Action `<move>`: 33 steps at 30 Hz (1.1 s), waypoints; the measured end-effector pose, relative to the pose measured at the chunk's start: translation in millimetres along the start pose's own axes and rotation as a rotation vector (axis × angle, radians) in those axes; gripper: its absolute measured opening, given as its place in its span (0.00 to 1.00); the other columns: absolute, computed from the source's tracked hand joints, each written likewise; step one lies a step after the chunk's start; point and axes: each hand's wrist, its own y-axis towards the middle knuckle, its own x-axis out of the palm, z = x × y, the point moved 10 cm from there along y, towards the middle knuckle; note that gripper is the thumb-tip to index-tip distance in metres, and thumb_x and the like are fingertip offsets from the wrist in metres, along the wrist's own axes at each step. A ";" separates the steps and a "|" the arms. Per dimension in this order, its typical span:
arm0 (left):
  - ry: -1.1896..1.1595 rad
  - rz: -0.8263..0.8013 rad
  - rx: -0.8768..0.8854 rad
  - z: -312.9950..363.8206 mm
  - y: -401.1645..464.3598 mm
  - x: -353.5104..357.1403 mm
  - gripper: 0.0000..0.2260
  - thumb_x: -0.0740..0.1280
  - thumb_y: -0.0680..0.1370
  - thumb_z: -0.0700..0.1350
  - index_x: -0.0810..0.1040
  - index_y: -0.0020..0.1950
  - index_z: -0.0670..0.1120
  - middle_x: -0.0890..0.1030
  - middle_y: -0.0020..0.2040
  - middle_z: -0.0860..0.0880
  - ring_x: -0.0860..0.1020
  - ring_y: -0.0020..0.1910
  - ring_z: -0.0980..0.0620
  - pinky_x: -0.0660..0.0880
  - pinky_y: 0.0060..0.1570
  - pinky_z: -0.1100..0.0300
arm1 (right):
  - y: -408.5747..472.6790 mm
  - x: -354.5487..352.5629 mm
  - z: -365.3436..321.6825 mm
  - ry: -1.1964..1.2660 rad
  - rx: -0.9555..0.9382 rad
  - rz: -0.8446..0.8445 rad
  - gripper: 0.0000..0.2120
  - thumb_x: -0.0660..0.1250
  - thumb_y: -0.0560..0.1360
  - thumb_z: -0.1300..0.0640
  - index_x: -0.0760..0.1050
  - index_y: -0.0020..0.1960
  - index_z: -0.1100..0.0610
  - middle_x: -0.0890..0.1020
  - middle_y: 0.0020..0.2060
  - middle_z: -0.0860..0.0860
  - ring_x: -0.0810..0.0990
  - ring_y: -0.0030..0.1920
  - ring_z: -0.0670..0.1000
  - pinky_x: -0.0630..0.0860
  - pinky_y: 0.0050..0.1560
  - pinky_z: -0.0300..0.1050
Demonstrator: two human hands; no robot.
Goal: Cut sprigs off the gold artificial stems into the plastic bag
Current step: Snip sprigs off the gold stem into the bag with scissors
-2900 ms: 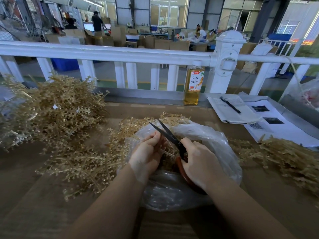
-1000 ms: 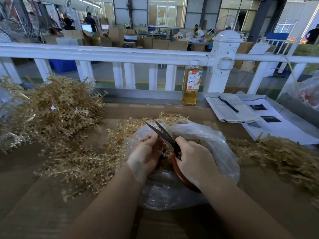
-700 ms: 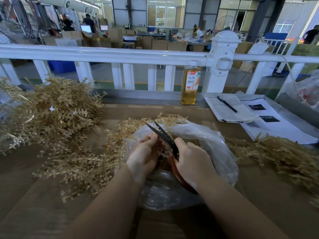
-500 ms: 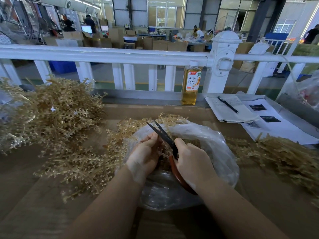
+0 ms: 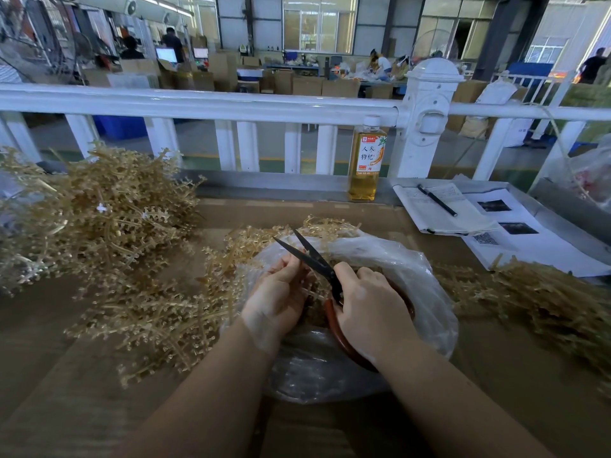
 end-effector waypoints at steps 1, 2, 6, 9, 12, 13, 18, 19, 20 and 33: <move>0.013 -0.004 0.007 0.7 -0.4 0.6 0.14 0.55 0.81 0.37 0.74 0.38 0.42 0.79 0.43 0.41 0.78 0.41 0.47 0.74 0.51 0.53 | 0.0 -0.5 -0.5 0.003 -0.003 0.002 0.11 0.58 0.80 0.51 0.66 0.61 0.50 0.77 0.51 0.52 0.74 0.54 0.53 0.73 0.51 0.43; 0.027 -0.004 0.011 1.3 -1.1 0.7 0.14 0.55 0.81 0.37 0.74 0.39 0.42 0.79 0.43 0.41 0.78 0.41 0.47 0.74 0.50 0.54 | 0.0 -1.3 -1.2 0.005 -0.007 0.008 0.11 0.58 0.79 0.51 0.67 0.61 0.50 0.77 0.49 0.52 0.75 0.53 0.53 0.73 0.50 0.43; 0.021 0.003 0.003 1.4 -3.3 2.4 0.11 0.56 0.81 0.37 0.74 0.42 0.41 0.78 0.43 0.42 0.76 0.41 0.48 0.73 0.52 0.55 | 1.6 -3.5 -2.6 -0.007 -0.021 0.030 0.09 0.59 0.79 0.51 0.68 0.58 0.51 0.78 0.45 0.51 0.78 0.48 0.52 0.71 0.45 0.40; 0.021 0.024 0.005 1.6 -3.4 3.4 0.11 0.57 0.81 0.37 0.74 0.41 0.41 0.79 0.39 0.44 0.76 0.39 0.50 0.72 0.49 0.58 | 2.3 -1.6 -1.5 0.009 -0.015 0.017 0.09 0.60 0.80 0.52 0.69 0.58 0.52 0.79 0.45 0.52 0.79 0.48 0.52 0.74 0.47 0.41; 0.002 0.020 0.001 1.9 -4.5 4.7 0.11 0.57 0.81 0.37 0.73 0.40 0.41 0.78 0.41 0.43 0.75 0.41 0.49 0.71 0.57 0.55 | 2.5 -0.1 -1.6 0.024 -0.017 0.003 0.08 0.59 0.80 0.52 0.68 0.58 0.52 0.79 0.45 0.51 0.79 0.46 0.51 0.75 0.47 0.40; -0.001 0.019 -0.003 2.1 -4.7 4.6 0.11 0.57 0.81 0.37 0.73 0.41 0.41 0.77 0.42 0.43 0.75 0.42 0.49 0.71 0.59 0.55 | 2.9 0.0 -1.8 0.024 -0.018 0.000 0.08 0.59 0.80 0.52 0.68 0.58 0.52 0.79 0.45 0.51 0.79 0.46 0.51 0.75 0.47 0.40; 0.011 0.038 0.007 3.2 -2.5 0.9 0.12 0.57 0.81 0.37 0.75 0.40 0.42 0.79 0.36 0.46 0.77 0.35 0.54 0.74 0.41 0.63 | 3.8 1.3 -2.7 0.004 -0.016 -0.026 0.07 0.57 0.81 0.53 0.68 0.57 0.53 0.79 0.44 0.52 0.80 0.45 0.52 0.77 0.46 0.41; 0.008 0.035 0.005 3.0 -2.1 1.0 0.12 0.57 0.81 0.37 0.75 0.40 0.42 0.80 0.36 0.46 0.77 0.34 0.54 0.75 0.40 0.63 | 3.8 0.9 -2.9 0.003 -0.017 -0.027 0.06 0.56 0.81 0.54 0.68 0.57 0.53 0.79 0.44 0.52 0.80 0.45 0.52 0.77 0.46 0.41; 0.008 0.034 0.001 2.9 -1.8 0.7 0.12 0.57 0.81 0.37 0.74 0.40 0.42 0.81 0.34 0.47 0.78 0.32 0.54 0.76 0.37 0.64 | 3.8 0.7 -3.2 0.003 -0.019 -0.028 0.06 0.56 0.81 0.54 0.68 0.57 0.53 0.80 0.43 0.52 0.80 0.45 0.52 0.77 0.45 0.41; 0.048 0.034 -0.032 -0.4 0.1 -0.2 0.12 0.58 0.81 0.38 0.74 0.39 0.42 0.80 0.33 0.46 0.77 0.31 0.53 0.77 0.31 0.63 | 5.2 0.3 -2.6 0.011 -0.032 -0.035 0.08 0.54 0.82 0.54 0.68 0.57 0.54 0.80 0.42 0.50 0.81 0.42 0.49 0.76 0.41 0.38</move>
